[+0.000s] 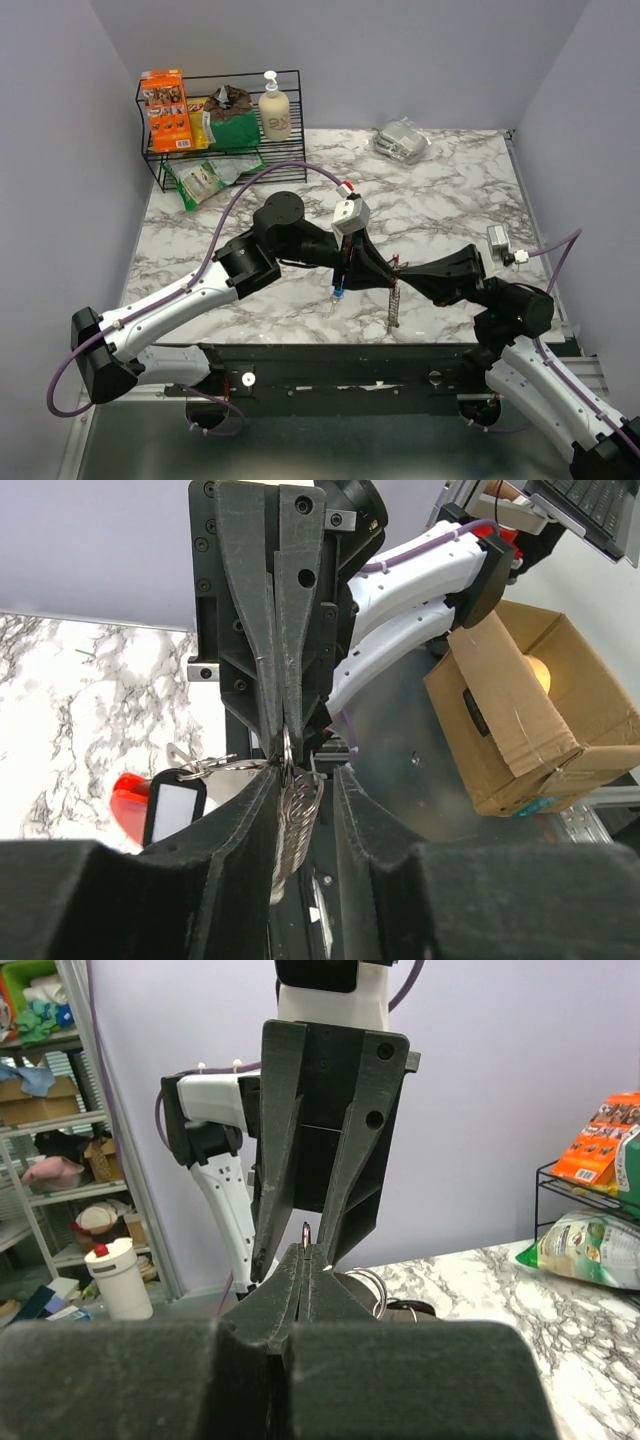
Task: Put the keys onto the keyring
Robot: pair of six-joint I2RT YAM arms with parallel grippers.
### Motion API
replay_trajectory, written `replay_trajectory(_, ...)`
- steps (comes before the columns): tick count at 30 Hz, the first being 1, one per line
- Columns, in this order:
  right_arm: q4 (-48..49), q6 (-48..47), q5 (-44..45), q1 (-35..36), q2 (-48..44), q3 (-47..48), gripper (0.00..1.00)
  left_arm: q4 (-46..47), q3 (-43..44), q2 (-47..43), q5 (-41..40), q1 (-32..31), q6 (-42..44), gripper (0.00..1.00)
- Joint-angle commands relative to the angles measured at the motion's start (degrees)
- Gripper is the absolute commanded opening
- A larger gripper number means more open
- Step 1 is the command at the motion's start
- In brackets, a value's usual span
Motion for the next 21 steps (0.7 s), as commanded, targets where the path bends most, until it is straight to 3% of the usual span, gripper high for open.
replay_trajectory(1,0.14,-0.85,0.68,0.24,-0.08,0.28,0.0,0.32,2.18,-0.55,-1.67,-0.59,0.39,0.3)
replay_trajectory(5,0.4,-0.67,0.33,0.24,0.09,0.28,0.0,0.31,2.27,-0.46,-2.73,-0.59,0.13,0.15)
replay_trajectory(7,0.31,-0.58,0.15,0.24,0.27,0.37,0.0,0.32,2.44,-0.11,-2.82,-0.59,-0.22,0.0)
replay_trajectory(15,-1.79,-0.76,-0.29,0.33,0.36,0.9,0.01,-4.67,3.67,-0.46,-4.93,-0.68,2.66,0.0)
replay_trajectory(16,-2.32,-1.19,-0.38,0.24,0.36,1.07,0.05,-6.09,4.54,-0.46,-5.37,-0.59,3.63,0.0)
replay_trajectory(19,-5.04,-2.86,-0.47,0.24,-0.25,1.69,0.28,-13.02,7.26,-0.03,-7.38,-0.68,7.22,0.0)
replay_trajectory(20,-8.18,-3.83,-0.64,0.24,-0.6,2.12,0.42,-15.05,8.15,0.24,-7.91,-0.68,8.12,0.0)
replay_trajectory(21,-10.74,-5.05,-0.47,0.24,-1.65,2.74,0.49,-19.24,8.94,0.42,-8.62,-0.68,9.34,0.0)
